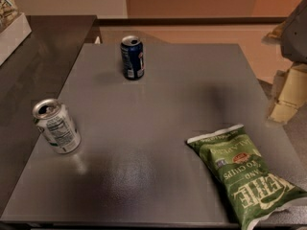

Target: Move green jalapeno chip bag near pepsi can

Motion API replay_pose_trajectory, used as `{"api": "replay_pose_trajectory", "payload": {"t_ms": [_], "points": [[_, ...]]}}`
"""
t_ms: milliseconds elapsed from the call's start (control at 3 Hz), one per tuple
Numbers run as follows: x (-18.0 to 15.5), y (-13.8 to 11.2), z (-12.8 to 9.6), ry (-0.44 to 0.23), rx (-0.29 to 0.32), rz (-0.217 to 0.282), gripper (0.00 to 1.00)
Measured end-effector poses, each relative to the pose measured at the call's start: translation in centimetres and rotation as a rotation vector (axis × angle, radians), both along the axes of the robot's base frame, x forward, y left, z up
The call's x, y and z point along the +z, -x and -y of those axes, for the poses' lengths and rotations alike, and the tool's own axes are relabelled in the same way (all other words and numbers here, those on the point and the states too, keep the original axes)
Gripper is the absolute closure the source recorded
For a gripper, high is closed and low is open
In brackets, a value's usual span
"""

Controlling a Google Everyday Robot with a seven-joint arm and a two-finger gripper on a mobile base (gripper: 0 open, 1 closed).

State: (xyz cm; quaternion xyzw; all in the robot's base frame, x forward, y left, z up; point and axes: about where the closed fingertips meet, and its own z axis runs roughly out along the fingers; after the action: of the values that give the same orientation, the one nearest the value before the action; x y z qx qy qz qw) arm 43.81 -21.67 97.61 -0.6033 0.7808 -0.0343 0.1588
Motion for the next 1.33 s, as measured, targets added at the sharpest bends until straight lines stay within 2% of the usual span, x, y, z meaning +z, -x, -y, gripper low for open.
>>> {"api": "replay_pose_trajectory", "payload": {"t_ms": [333,667,1000,1333], "points": [[0.0,0.0,0.0,0.000,0.000,0.000,0.00],[-0.6,0.3,0.2,-0.009,-0.049,-0.020,0.00],[-2.3,1.6,0.5,-0.041,-0.144,-0.082,0.00],[-4.1,3.3,0.6,-0.085,-0.267,-0.159,0.00]]}}
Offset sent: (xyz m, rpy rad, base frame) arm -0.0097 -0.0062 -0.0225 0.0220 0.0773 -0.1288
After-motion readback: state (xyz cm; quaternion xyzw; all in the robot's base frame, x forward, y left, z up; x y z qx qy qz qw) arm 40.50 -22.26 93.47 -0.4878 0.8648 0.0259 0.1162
